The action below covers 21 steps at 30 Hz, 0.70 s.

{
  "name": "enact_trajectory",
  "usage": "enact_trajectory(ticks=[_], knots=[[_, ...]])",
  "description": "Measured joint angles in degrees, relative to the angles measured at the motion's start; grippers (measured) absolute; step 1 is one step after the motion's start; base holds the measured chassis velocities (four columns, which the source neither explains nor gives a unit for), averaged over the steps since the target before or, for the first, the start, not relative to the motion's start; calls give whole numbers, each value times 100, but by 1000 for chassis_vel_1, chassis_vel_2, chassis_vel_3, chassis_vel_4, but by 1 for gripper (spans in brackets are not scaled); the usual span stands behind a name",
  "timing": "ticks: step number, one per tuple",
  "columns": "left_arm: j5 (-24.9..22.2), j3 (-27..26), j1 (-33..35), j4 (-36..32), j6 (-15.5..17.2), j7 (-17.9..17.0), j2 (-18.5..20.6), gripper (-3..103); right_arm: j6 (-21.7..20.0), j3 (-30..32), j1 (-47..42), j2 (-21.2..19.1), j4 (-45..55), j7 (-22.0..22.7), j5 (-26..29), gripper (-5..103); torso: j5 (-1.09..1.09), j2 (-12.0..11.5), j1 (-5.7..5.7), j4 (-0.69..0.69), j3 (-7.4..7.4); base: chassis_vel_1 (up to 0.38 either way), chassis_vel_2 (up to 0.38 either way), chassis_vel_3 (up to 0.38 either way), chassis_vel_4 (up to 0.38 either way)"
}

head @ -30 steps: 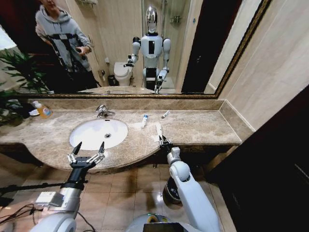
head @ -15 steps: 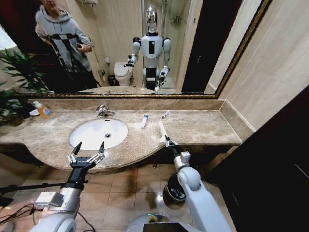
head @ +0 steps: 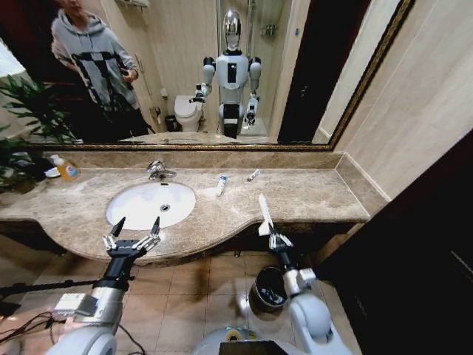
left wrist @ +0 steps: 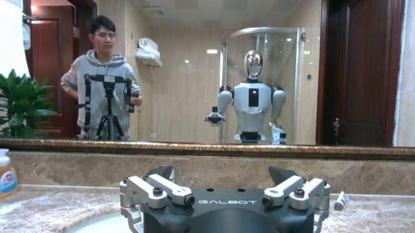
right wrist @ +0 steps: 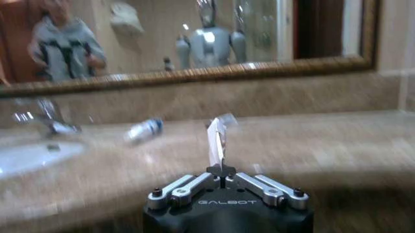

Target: Pick up the trash from the sink and place it in the trash bin.

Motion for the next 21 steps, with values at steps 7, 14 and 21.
enact_trajectory(ticks=[7,14,21], knots=[[0,0,0,0,0,0,0,100,327,227,-537,94,-266,44,3,0,0,0,1,0,0,0,0,0,0],[0,0,0,0,0,0,0,100,711,323,-592,87,-1319,24,-88,0,0,0,1,0,1,0,0,0,0],[0,0,0,0,0,0,0,100,1145,389,62,73,-2946,192,-606,0,3,-1,1,0,1,0,0,0,0]])
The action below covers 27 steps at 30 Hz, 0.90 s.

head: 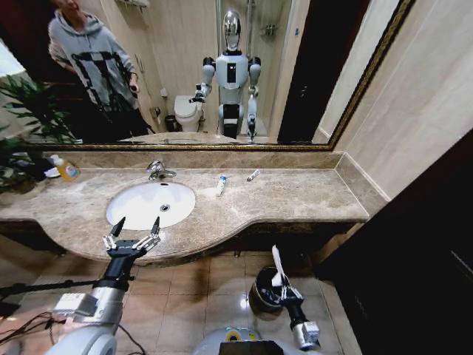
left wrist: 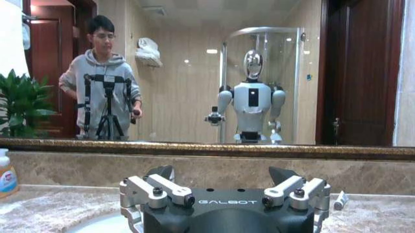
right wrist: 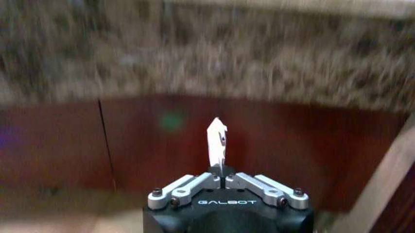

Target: Pick up the trash from the sink and place it in the trash bin.

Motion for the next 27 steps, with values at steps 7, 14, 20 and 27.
enact_trajectory(ticks=[7,14,20,27], knots=[[0,0,0,0,0,0,0,100,-158,-80,871,-155,-1646,-97,-116,0,-1,0,0,1,0,0,0,0,0],[0,0,0,0,0,1,0,100,-805,-206,1438,-277,-2437,-410,425,0,-3,0,0,0,0,0,0,0,0],[0,0,0,0,0,0,0,100,-1032,-247,2064,-300,-3328,-488,254,0,-2,0,0,0,0,0,0,0,0],[0,0,0,0,0,1,0,100,-1212,-290,2686,-266,-4073,-553,142,0,-2,0,0,0,0,0,0,0,0]])
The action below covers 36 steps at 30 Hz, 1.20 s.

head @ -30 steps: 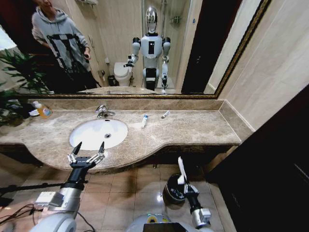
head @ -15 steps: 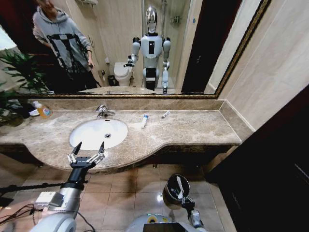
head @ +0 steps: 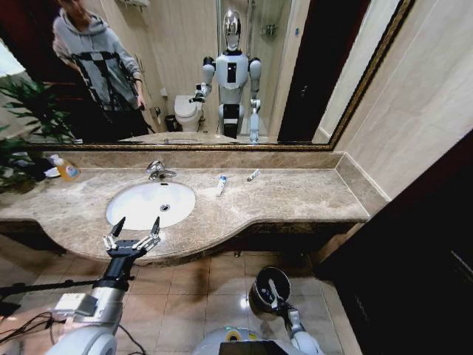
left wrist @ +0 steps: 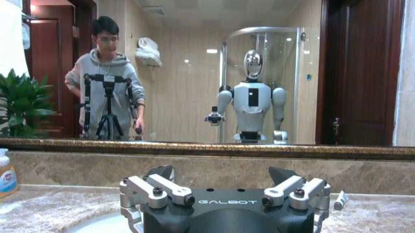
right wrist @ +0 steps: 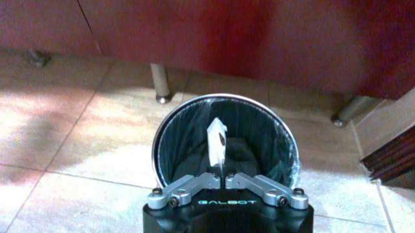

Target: Pick up the trash from the sink and place it in the trash bin.

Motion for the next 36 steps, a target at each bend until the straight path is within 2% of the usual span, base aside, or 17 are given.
enact_trajectory(ticks=[4,12,13,15,17,18,20,22,27,30,31,33,35,36], knots=[[0,0,0,0,0,0,0,100,-70,5,524,54,-699,-2,-307,0,0,0,0,0,0,0,0,0,0],[0,0,0,0,0,0,0,100,-211,26,1004,80,-1444,-18,-550,0,0,0,0,0,0,0,0,0,0],[0,0,0,0,0,0,0,100,-216,34,1076,90,-1608,-40,-570,4,0,0,0,0,0,0,0,0,0],[0,0,0,0,0,0,0,100,-222,40,1118,96,-1712,-54,-577,4,0,0,0,0,0,0,0,0,0],[0,0,0,0,0,0,0,100,-227,44,1157,105,-1801,-60,-581,16,0,0,0,0,0,0,0,0,0],[0,0,0,0,0,0,0,100,-227,44,1157,105,-1801,-60,-581,16,0,0,0,0,0,0,0,0,0],[0,0,0,0,0,0,0,100,-238,42,1179,113,-1826,-63,-588,27,0,0,0,0,0,0,0,0,0],[0,0,0,0,0,0,0,100,-241,41,1185,116,-1828,-63,-589,27,0,0,0,0,0,0,0,0,0],[0,0,0,0,0,0,0,100,-242,40,1152,129,-1781,-64,-589,54,0,0,0,0,0,0,0,0,0],[0,0,0,0,0,0,0,100,-238,40,1118,126,-1746,-64,-590,59,0,0,0,0,0,0,0,0,0],[0,0,0,0,0,0,0,100,-236,43,1091,120,-1705,-63,-588,70,0,0,0,0,0,0,0,0,0],[0,0,0,-1,0,0,0,100,-234,46,1066,115,-1661,-59,-583,70,0,0,0,0,0,0,0,0,0],[0,0,0,0,0,0,0,100,-244,53,985,102,-1519,-55,-561,81,0,1,0,0,0,0,0,0,0],[0,0,0,0,0,0,0,100,-251,54,965,99,-1477,-55,-558,81,0,1,0,0,0,0,0,0,0]])
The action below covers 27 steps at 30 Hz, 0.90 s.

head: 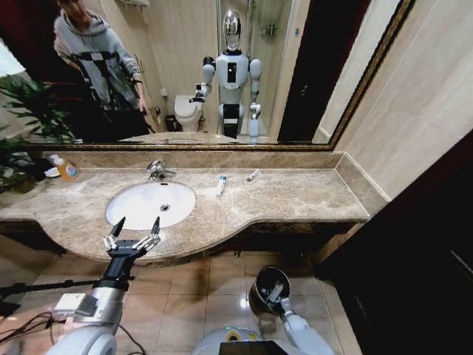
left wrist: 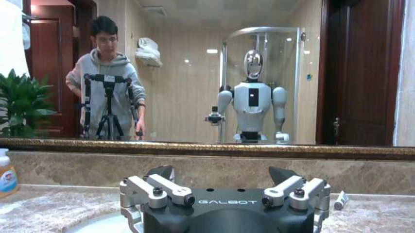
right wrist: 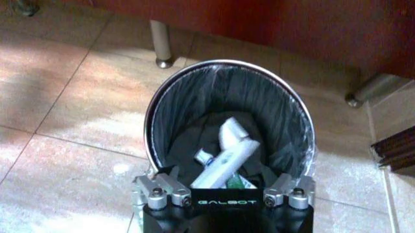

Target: Pick up the trash from the sink and place it in the trash bin.

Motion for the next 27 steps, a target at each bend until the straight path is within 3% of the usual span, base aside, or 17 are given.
enact_trajectory(ticks=[1,3,5,16,19,21,27], knots=[[0,0,0,0,0,0,0,100,-23,0,-98,-23,182,-9,-4,91,0,0,0,0,0,0,0,0,0],[0,0,0,0,0,0,0,100,-26,1,-131,-31,238,-12,-10,91,0,0,0,0,0,0,0,0,0],[0,0,0,0,0,0,0,100,-16,22,-331,-48,526,-24,-31,99,0,0,0,0,0,0,0,0,0],[0,0,0,0,0,0,0,100,73,99,-1217,-45,1806,24,-35,100,0,0,0,0,0,0,0,0,0],[0,0,0,0,0,0,0,100,550,206,-1754,-2,2601,241,-281,100,1,0,0,0,-1,0,0,0,0],[0,0,0,0,0,0,0,100,615,230,-1860,5,2772,269,-310,100,1,0,-1,0,-1,0,0,0,0],[0,0,0,0,0,0,0,100,730,426,-2927,121,4805,415,-183,100,0,0,0,0,-1,0,0,0,0]])
